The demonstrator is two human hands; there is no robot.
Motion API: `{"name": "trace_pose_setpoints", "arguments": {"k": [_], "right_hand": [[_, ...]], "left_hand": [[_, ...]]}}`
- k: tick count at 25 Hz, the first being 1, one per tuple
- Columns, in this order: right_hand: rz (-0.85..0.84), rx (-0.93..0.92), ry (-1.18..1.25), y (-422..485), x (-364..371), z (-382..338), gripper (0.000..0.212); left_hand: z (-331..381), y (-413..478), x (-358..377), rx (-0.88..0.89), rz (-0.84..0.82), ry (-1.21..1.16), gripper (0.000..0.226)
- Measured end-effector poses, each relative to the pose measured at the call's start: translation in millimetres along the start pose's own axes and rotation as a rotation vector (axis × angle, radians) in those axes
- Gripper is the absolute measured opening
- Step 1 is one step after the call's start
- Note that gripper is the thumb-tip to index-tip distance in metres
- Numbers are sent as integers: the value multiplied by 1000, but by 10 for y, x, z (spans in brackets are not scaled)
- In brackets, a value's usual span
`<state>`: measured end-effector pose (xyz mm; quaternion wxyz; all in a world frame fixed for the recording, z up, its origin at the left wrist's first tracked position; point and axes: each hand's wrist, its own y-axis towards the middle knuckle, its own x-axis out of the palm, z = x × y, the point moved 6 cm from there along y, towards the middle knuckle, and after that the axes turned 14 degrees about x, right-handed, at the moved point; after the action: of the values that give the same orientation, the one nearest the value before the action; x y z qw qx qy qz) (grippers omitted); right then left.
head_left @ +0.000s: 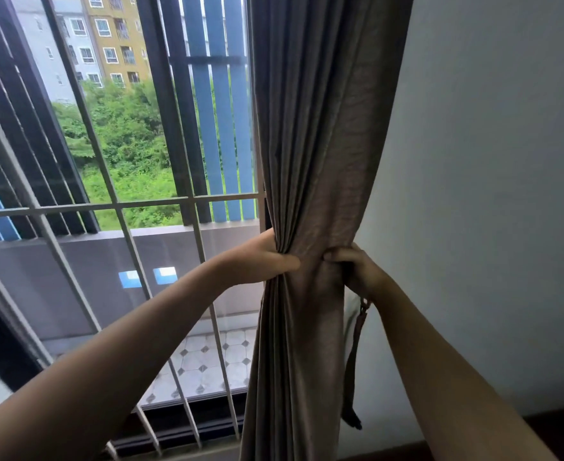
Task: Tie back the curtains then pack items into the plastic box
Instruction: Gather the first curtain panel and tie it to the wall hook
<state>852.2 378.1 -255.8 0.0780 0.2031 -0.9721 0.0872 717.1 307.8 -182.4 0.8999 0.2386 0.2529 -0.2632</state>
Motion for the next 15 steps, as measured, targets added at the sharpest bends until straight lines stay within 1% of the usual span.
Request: {"name": "trace_pose_setpoints", "arguments": {"k": [2,4,5,7,9,10,12,15], "right_hand": [[1,14,6,-29,23,24,42],[24,-5,-16,-89,40,54,44],[42,-32,-34,-127,43,74,46],[98,-104,-71,-198,53,103,43],[195,-176,-108,-277,78,101,37],[264,-212,-140,-319,105,93,37],[421,-277,-189,-399,140,125,44],[560,-265,-256,-478,176,394,47]], "left_hand": [[-16,-37,-32,-3,16,-17,4],[-11,-78,-44,5,25,-18,19],[2,-90,-37,15,26,0,20],[48,-111,-20,18,33,48,8],[112,-101,-9,40,50,121,27],[130,-84,-14,61,84,173,28],[132,-57,-49,93,183,286,23],[73,-25,-45,-1,283,345,44]]}}
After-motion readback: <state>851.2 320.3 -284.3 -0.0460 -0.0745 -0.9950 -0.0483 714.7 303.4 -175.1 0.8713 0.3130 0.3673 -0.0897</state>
